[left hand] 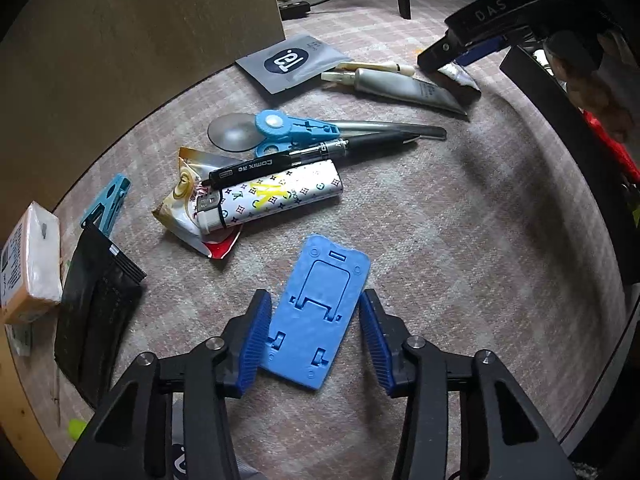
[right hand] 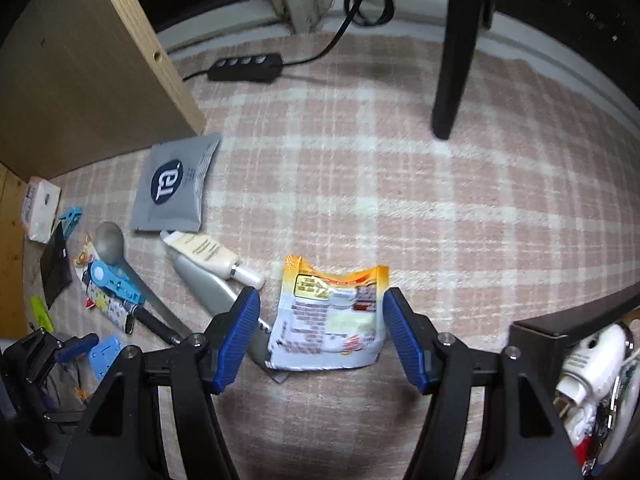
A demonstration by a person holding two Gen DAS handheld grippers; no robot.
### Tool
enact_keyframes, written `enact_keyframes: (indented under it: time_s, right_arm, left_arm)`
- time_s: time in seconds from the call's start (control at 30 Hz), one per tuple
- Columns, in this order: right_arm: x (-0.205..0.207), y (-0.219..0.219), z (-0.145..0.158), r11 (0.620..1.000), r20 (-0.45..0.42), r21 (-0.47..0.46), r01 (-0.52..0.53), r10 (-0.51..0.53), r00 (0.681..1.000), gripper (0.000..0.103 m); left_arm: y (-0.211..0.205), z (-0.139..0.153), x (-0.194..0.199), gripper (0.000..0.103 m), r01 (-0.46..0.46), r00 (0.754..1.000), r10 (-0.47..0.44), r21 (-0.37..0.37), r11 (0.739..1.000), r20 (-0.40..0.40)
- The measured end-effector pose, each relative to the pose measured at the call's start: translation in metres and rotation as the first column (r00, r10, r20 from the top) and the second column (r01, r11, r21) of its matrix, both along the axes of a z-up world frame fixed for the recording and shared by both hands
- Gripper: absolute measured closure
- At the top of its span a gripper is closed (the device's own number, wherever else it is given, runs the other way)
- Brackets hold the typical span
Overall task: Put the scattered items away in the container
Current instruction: 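Grasp the snack wrapper with the right tool while the left tool grasps the blue phone stand, then carry the wrapper and phone stand to the black box and open both tools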
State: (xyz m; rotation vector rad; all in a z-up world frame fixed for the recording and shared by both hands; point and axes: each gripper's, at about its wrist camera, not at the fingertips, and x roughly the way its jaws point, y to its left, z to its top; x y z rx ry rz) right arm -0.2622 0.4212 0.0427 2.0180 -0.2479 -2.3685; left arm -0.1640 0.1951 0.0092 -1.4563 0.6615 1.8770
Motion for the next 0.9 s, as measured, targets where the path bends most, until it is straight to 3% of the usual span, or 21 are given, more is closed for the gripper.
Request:
enact_keyframes:
  time_s: [0.13,0.27,0.3,0.47,0.5,0.7,0.9]
  right_arm:
    - [0.0,-0.001,-0.003,1.0,0.0,0.03,0.005,-0.005,1.0,0.04]
    - [-0.002,0.007,-0.002,1.0,-0.001,-0.005,0.023,-0.023,1.0,0.044]
    - [-0.001,0.014,-0.001,0.999,-0.002,-0.009,0.034,-0.035,0.999,0.054]
    - [0.01,0.051,0.001,0.995,0.006,-0.062,0.084,-0.084,0.996,0.082]
    - [0.012,0.055,0.0,0.995,0.007,-0.055,0.084,-0.084,0.996,0.094]
    - [0.029,0.067,0.006,0.996,-0.029,-0.054,0.077,-0.079,0.996,0.095]
    - [0.055,0.073,0.034,0.994,-0.088,-0.094,0.063,-0.072,0.994,0.095]
  left_arm:
    - [0.003,0.0,0.002,0.065,-0.002,1.0,0.002,0.001,1.0,-0.001]
    - [0.005,-0.001,0.002,0.066,-0.016,1.0,0.016,0.005,1.0,-0.002]
    - [0.005,-0.001,0.002,0.066,-0.019,1.0,0.019,0.008,1.0,-0.001]
    - [0.007,-0.001,0.001,0.068,-0.046,0.999,0.046,0.025,0.999,0.0]
    - [0.008,-0.001,0.0,0.068,-0.052,0.999,0.051,0.028,0.998,0.001]
    - [0.006,0.001,-0.001,0.068,-0.094,0.995,0.093,0.059,0.994,0.019]
    - [-0.012,0.025,0.004,0.068,-0.112,0.994,0.113,0.094,0.989,-0.003]
